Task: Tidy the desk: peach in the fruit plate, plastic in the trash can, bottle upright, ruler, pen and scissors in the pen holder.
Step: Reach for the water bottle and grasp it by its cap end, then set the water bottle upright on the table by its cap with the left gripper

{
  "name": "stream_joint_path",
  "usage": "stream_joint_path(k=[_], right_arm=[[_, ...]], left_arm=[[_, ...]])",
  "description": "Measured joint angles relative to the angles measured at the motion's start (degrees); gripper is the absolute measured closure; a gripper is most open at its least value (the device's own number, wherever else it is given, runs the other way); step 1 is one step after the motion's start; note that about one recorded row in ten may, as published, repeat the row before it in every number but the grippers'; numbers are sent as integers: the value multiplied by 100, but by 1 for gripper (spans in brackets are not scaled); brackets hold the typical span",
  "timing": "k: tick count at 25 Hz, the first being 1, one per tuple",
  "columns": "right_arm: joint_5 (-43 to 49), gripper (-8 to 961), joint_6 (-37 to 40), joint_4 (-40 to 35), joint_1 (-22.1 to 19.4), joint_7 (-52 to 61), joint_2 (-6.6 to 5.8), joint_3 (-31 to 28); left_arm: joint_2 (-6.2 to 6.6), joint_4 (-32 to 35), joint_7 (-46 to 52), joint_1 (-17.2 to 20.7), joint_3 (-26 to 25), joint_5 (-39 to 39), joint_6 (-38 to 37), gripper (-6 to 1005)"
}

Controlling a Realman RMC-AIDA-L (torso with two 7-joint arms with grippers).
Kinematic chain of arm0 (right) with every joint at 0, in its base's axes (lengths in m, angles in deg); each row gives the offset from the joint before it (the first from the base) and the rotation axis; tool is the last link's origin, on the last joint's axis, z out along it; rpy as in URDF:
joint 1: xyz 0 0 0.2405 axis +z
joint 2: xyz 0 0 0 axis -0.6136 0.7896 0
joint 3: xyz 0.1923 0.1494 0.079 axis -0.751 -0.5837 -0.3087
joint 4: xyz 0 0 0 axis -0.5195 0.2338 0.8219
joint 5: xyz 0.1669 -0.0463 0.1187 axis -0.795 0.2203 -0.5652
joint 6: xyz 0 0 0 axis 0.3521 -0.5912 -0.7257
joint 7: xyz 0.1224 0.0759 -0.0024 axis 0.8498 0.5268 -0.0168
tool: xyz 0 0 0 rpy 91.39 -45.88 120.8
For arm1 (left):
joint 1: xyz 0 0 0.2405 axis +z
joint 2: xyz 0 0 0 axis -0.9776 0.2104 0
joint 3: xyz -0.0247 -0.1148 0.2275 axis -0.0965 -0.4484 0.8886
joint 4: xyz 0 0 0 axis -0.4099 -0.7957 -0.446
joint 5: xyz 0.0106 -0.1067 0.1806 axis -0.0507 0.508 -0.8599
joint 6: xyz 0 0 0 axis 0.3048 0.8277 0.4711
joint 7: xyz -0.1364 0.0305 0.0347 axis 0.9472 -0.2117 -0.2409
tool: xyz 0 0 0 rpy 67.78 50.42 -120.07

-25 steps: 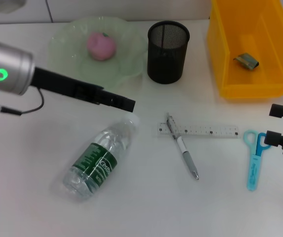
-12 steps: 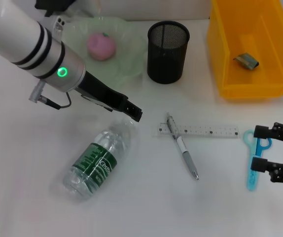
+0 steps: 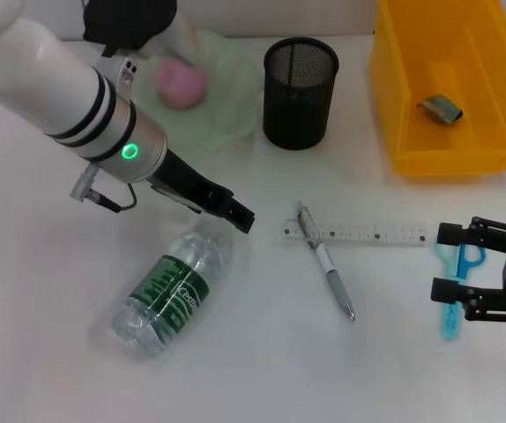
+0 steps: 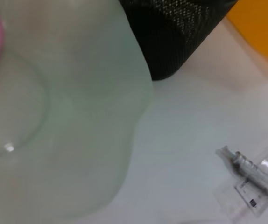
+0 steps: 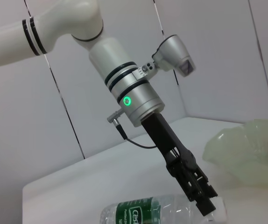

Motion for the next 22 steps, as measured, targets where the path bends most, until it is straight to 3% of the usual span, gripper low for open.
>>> stream_joint_path(k=[15, 18, 22], right_arm=[[33, 127, -196, 31, 88, 47, 29, 0], [33, 127, -216, 74, 94, 52, 29, -13], [33, 128, -217, 76, 94, 54, 28, -36]], left_arm=[[1, -146, -40, 6, 546, 8, 462, 231], [1, -148, -42, 23, 576, 5, 476, 453], [0, -146, -45, 38, 579, 5, 487, 535]])
